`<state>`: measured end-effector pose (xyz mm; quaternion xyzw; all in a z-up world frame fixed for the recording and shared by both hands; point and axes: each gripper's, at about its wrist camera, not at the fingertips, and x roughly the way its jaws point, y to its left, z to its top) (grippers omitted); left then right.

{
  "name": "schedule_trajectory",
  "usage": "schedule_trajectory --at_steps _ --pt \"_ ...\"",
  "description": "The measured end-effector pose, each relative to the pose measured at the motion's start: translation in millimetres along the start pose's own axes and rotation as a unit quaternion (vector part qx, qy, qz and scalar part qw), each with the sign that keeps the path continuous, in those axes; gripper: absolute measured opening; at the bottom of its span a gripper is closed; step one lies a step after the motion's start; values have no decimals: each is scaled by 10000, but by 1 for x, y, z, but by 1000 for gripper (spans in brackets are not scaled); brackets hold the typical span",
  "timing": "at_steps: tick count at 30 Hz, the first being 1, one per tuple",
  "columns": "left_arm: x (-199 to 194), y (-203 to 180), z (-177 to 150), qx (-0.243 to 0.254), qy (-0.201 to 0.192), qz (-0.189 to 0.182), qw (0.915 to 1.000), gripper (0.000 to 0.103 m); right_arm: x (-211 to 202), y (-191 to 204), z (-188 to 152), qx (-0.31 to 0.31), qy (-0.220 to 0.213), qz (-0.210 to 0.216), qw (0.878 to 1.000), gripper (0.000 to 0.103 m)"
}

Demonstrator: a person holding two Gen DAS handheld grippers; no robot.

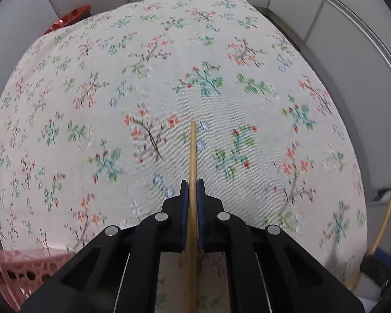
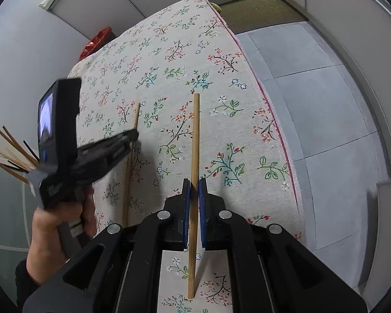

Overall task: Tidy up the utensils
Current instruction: 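Grasp the last wooden chopstick on the table with the left tool, then carry the held chopsticks upright over the pink basket with both tools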

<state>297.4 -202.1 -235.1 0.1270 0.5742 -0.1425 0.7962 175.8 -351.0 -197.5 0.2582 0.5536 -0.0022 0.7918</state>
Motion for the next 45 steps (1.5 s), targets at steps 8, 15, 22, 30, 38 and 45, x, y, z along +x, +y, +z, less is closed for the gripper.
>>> schedule_trajectory --at_steps 8,15,22,30,38,45 --pt "-43 0 -66 353 -270 -148 9989 6 -17 -1 -6 94 -269 -46 9996 6" --pt "-129 17 -115 575 -1027 -270 9927 6 -46 24 -19 -328 -685 -78 9971 6" --pt "-209 43 -149 378 -1948 -572 9784 6 -96 64 -38 -947 -1364 119 9860 6" --pt "-269 71 -163 176 -2799 -502 9586 6 -141 104 -46 -1296 -2119 360 9680 6" --pt "-321 113 -176 -418 -3959 -112 9173 6 -160 146 -59 -1583 -2633 678 9492 5" --pt "-305 134 -163 -763 -4205 146 9040 6 -145 172 -64 -1748 -2570 795 9471 5"
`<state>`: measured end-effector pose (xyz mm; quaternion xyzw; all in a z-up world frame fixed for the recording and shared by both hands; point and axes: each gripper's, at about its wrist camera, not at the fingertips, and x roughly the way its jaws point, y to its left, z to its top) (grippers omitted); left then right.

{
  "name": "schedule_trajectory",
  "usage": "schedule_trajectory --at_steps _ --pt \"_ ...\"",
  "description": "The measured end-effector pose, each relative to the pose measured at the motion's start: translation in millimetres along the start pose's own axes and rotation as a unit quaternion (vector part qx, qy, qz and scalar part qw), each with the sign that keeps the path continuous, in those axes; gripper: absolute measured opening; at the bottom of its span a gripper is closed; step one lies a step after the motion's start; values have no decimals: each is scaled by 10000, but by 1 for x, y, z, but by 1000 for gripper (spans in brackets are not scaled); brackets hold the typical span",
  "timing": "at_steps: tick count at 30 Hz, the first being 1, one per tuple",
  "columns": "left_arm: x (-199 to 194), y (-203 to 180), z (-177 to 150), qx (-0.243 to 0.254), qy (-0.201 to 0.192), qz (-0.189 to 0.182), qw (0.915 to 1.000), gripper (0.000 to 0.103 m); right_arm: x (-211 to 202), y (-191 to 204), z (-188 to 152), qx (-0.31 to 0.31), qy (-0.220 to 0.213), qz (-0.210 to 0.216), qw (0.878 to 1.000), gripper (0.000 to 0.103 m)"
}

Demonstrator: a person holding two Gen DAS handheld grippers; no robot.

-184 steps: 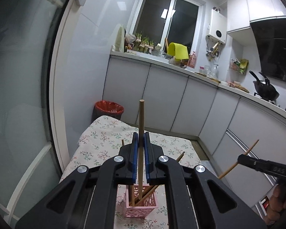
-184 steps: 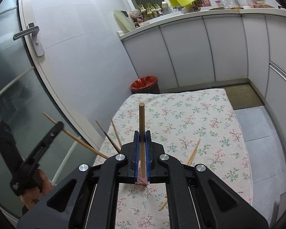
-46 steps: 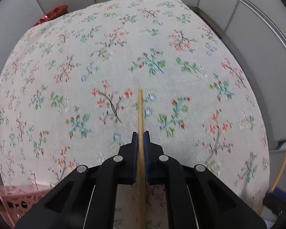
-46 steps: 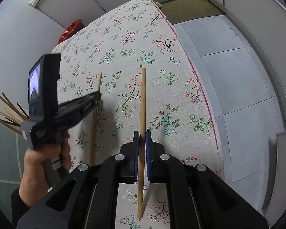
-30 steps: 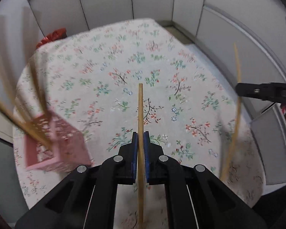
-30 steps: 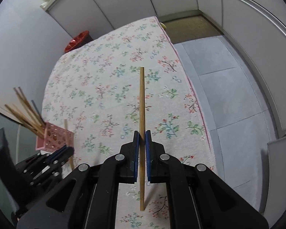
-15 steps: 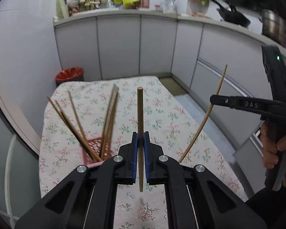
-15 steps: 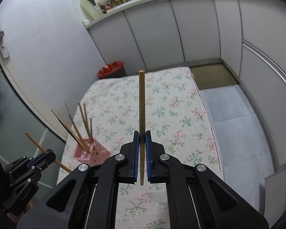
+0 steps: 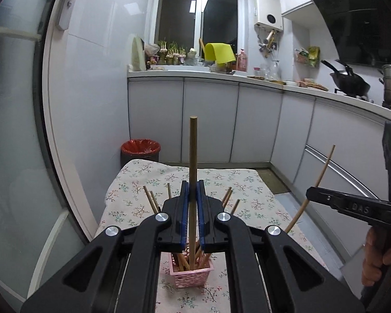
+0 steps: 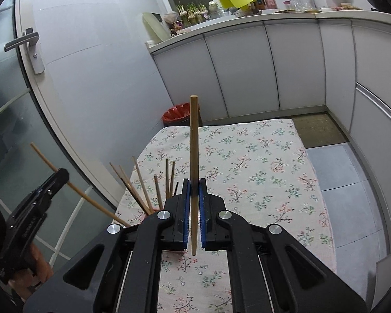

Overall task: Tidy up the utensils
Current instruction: 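Carry the held chopsticks upright over the pink basket with both tools, then open both tools to drop the chopsticks into the pink basket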

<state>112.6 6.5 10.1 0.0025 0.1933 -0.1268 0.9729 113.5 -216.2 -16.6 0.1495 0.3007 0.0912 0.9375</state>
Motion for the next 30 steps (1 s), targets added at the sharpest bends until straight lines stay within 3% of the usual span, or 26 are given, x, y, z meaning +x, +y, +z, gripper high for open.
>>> schedule_trajectory --at_steps 7,13,20,21,24,30 --pt "22 1 -8 96 0 91 9999 6 10 16 -3 -66 -5 123 9999 5" --pt "48 5 -20 45 401 242 9989 6 14 25 -6 -166 47 167 9997 5" --pt "74 14 -37 -71 883 167 9959 7 13 31 -7 -220 35 299 9993 5" --pt "75 15 -38 -88 955 158 9953 11 12 32 -7 -224 20 316 9992 6" --pt "69 24 -39 -237 1020 176 9943 41 10 34 -5 -224 -67 395 9989 6" --pt "50 49 -42 -582 1216 316 9904 57 10 45 -3 -269 -243 559 9978 6"
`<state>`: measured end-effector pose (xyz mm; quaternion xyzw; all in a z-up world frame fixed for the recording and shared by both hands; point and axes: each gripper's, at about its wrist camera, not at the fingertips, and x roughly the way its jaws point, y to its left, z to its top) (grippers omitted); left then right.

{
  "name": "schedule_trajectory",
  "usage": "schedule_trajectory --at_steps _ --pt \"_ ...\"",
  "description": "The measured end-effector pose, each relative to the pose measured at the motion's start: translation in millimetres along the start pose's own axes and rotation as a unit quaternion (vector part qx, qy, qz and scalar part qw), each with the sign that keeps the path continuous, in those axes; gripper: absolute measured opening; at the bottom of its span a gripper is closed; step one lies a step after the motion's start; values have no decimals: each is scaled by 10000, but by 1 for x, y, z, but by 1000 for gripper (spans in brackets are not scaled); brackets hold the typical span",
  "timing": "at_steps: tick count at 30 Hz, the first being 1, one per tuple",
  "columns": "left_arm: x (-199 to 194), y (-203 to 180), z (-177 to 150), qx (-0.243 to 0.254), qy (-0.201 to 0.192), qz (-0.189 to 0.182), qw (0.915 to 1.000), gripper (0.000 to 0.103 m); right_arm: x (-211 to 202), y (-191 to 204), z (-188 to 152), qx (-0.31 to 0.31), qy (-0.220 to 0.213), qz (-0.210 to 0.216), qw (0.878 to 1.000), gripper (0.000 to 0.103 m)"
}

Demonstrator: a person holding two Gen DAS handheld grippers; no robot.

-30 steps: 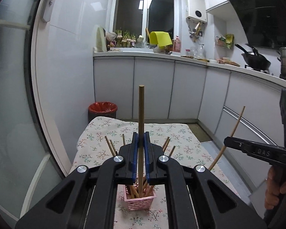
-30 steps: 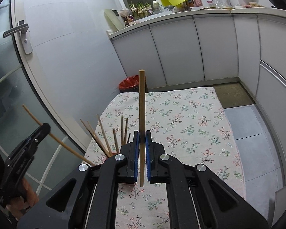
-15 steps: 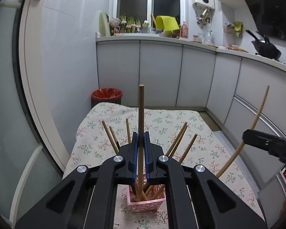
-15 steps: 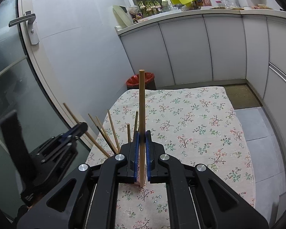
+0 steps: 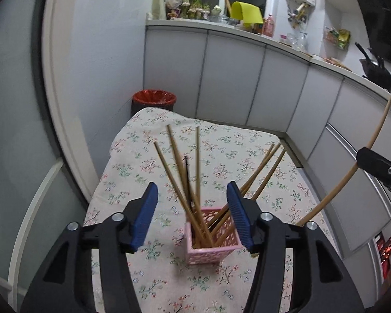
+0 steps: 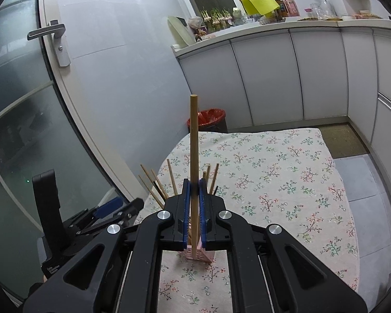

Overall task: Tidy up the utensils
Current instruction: 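Open both tools to drop the chopsticks into the pink basket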

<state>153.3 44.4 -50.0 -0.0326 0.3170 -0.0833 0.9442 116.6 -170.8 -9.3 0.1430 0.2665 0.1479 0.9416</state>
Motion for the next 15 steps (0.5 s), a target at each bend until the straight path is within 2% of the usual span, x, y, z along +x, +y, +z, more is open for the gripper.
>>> schedule_trajectory --at_steps 3,9,13,15 --pt "-2 9 -8 -82 124 56 9999 63 7 8 0 -81 -27 55 9999 6" --pt "6 13 -24 191 413 262 9986 64 30 16 -1 -209 -86 -15 9997 6" --pt "13 21 -30 147 590 387 9974 71 52 17 -5 -195 13 -120 9997 6" --pt "16 23 -30 126 643 413 9970 72 62 17 -8 -202 57 -142 9997 6"
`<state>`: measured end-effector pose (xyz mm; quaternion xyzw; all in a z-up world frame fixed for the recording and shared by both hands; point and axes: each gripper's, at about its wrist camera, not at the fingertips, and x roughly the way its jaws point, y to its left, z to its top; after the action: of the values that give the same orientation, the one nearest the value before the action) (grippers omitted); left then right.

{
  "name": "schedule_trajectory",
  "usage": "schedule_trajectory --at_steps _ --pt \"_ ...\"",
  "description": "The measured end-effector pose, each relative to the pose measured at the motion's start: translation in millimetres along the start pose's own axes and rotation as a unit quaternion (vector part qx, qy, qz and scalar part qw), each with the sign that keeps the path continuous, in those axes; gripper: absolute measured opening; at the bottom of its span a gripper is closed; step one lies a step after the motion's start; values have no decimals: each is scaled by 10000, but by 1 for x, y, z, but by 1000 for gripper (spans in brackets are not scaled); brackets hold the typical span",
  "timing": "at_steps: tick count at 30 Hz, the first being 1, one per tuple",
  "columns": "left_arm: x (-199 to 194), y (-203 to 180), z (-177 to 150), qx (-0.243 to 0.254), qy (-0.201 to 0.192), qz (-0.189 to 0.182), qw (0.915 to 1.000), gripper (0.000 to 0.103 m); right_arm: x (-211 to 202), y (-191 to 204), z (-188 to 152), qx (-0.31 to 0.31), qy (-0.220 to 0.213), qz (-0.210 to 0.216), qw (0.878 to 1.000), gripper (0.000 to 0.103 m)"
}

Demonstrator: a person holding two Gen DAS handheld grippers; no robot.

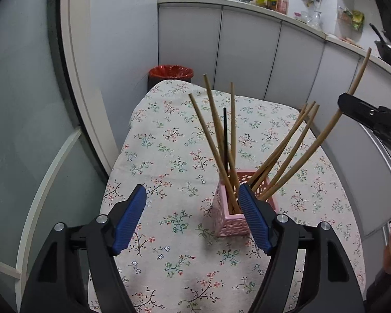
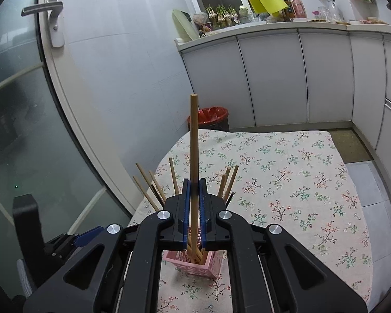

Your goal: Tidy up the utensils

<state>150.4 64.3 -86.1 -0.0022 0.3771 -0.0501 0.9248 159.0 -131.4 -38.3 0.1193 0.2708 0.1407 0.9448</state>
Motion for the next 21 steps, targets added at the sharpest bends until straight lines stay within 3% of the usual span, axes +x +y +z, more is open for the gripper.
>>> schedule_trajectory --at_steps 5,6,7,8,12,17,19,21 --pt "4 2 -1 17 72 63 10000 73 20 0 -5 79 121 9 9999 10" --pt "5 2 -1 9 80 58 10000 76 21 -1 -6 124 150 -14 9998 17" --pt "5 2 -2 -15 84 55 9999 79 21 -2 -5 161 177 9 9997 33" --pt "5 1 -2 -29 84 52 9999 80 18 -4 -4 205 164 45 9996 39" --pt "1 -3 -3 -99 125 17 9999 87 0 -8 3 189 98 70 9997 44" --pt "-15 -15 -4 -169 98 -57 9998 91 -31 -21 6 206 80 -52 9997 63" --pt "-27 -21 -5 -143 7 -36 9999 93 -45 -26 7 183 88 -229 9995 76" --pt "-38 -27 -6 -139 -101 55 9998 94 -57 -32 7 176 96 -456 9988 83"
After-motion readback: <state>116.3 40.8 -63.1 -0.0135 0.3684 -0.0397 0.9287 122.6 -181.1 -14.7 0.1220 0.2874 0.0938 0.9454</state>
